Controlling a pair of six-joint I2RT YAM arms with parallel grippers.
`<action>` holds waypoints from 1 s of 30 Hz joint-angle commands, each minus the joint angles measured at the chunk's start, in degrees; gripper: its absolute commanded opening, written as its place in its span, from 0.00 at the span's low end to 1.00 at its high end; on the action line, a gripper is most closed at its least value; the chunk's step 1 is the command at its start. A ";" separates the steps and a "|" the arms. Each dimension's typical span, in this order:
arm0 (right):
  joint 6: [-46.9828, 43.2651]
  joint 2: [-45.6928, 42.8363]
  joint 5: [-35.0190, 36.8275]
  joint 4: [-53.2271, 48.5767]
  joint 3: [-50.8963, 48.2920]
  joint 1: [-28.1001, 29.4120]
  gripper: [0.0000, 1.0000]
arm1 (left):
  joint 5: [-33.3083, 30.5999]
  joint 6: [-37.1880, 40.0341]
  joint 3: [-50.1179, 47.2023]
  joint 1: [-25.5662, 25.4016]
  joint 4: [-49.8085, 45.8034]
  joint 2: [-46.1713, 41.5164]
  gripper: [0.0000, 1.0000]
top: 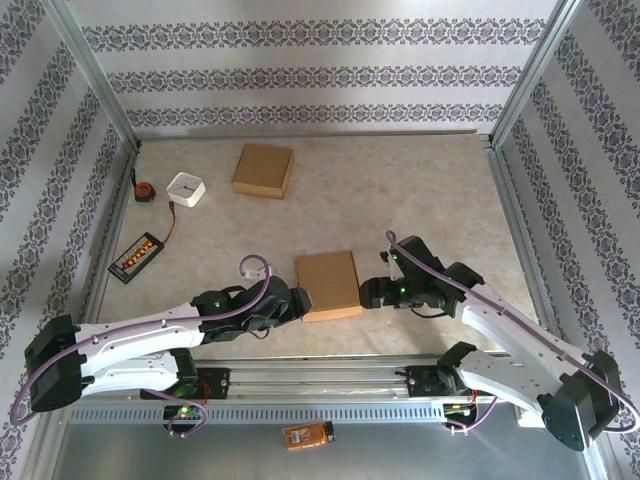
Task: Fold the paper box
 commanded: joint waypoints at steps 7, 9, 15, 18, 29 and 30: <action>-3.71 10.72 -9.58 8.86 0.00 -3.75 0.91 | -5.51 -1.08 -8.27 -0.57 5.58 -3.25 0.99; -3.13 13.25 -12.48 10.67 -0.08 -3.37 0.91 | -4.34 -0.69 -9.05 -0.57 8.34 -2.28 0.99; 3.08 17.49 -15.51 20.45 -2.31 -0.08 0.81 | 2.83 1.87 -10.83 1.46 26.16 3.78 0.96; 7.83 18.20 -15.49 24.69 -3.80 0.83 0.71 | 7.13 3.23 -8.76 3.18 28.77 7.82 0.89; 13.47 18.44 -7.09 27.13 -5.11 3.11 0.51 | 15.62 3.67 -4.12 7.00 36.84 19.76 0.58; 13.46 18.46 -6.34 27.25 -4.82 3.07 0.50 | 16.25 4.49 -3.28 7.30 36.75 20.62 0.57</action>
